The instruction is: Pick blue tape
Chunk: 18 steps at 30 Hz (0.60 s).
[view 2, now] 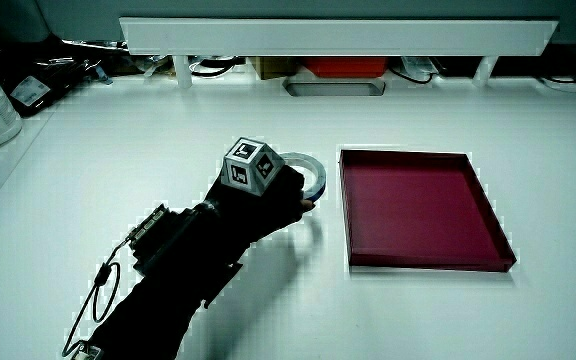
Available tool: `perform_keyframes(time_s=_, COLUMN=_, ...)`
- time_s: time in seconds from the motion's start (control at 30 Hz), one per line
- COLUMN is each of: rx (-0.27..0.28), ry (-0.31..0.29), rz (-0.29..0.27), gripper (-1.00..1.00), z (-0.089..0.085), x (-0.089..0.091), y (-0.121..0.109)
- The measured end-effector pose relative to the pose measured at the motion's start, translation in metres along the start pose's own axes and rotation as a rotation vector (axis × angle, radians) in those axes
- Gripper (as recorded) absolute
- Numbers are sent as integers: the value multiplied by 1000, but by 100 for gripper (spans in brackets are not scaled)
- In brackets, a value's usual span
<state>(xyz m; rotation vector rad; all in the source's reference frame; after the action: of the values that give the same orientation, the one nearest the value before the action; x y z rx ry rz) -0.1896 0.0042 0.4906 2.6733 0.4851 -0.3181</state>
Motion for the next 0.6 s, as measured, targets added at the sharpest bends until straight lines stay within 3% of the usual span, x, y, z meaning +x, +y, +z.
perform_keyframes(time_s=0.33, rx=58, ry=21, rz=-18, gripper=100, z=0, x=2, y=-5)
perform_keyframes(time_s=0.37, rx=55, ry=2, rz=-20, gripper=100, z=-4, x=-1, y=-4)
perform_keyframes(time_s=0.43, rx=68, ry=28, rz=-27, gripper=100, z=2, x=2, y=-6)
perform_keyframes(time_s=0.6, rx=109, ry=-5, rz=-46, gripper=100, z=14, x=8, y=-10)
